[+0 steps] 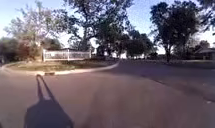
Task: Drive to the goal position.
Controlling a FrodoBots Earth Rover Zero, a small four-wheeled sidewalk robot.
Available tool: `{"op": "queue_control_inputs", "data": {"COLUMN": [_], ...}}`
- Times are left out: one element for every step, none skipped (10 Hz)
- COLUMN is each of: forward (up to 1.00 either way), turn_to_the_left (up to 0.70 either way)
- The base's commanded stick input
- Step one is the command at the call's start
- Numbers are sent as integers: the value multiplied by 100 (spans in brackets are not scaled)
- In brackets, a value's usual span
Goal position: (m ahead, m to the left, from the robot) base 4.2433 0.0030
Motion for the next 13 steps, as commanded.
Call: {"op": "queue_control_inputs", "data": {"forward": [100,100,100,100,100,100,100,100,100,100,100,100,100], "turn_to_the_left": [-2,-23,-39,0,0,0,0,0,-1,-14,-9,0,0]}}
